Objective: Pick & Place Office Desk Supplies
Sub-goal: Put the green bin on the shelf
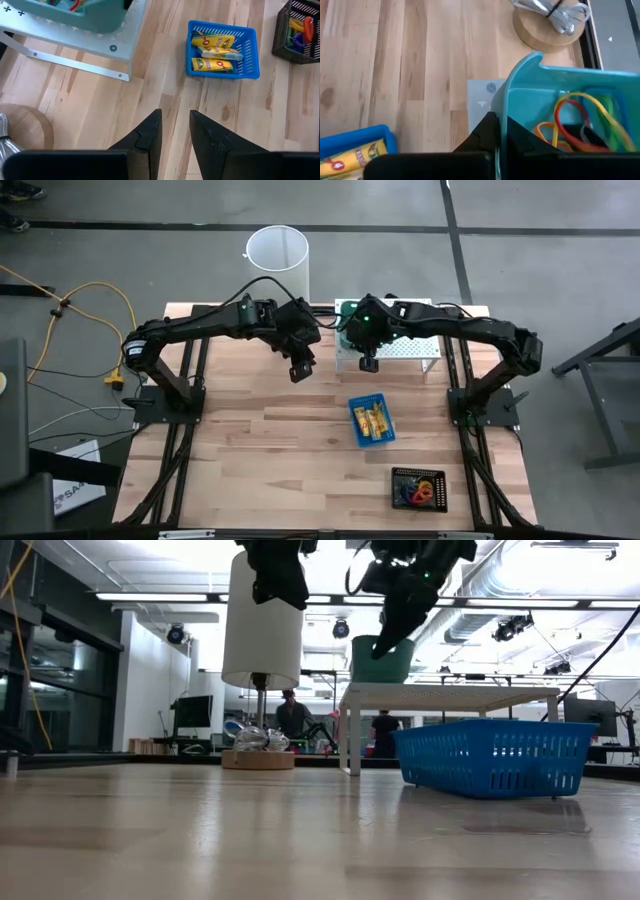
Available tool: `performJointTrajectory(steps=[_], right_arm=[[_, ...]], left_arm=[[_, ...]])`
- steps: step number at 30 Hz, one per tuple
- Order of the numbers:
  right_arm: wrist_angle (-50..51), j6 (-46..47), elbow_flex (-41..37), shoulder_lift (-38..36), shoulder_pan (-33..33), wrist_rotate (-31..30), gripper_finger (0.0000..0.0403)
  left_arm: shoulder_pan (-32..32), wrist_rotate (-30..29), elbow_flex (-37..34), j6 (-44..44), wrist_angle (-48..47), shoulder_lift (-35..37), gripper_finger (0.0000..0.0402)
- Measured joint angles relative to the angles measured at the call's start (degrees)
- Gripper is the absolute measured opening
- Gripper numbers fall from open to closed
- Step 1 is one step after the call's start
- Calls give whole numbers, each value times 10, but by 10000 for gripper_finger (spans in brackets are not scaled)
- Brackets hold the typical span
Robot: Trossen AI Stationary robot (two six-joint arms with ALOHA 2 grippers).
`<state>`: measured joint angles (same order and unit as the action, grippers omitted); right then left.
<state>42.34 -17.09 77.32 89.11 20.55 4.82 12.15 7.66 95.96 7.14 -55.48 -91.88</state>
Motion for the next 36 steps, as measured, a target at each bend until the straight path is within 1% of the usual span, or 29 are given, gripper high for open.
performJointTrajectory(steps=[7, 11, 36], right_arm=[[-3, -18, 0, 33, -10, -3, 3], [5, -37, 0, 33, -11, -8, 3], [7, -27, 0, 33, -10, -16, 2]], left_arm=[[0, 0, 0, 0, 0, 0, 95], [0, 0, 0, 0, 0, 0, 95], [0, 0, 0, -2, 0, 0, 95]])
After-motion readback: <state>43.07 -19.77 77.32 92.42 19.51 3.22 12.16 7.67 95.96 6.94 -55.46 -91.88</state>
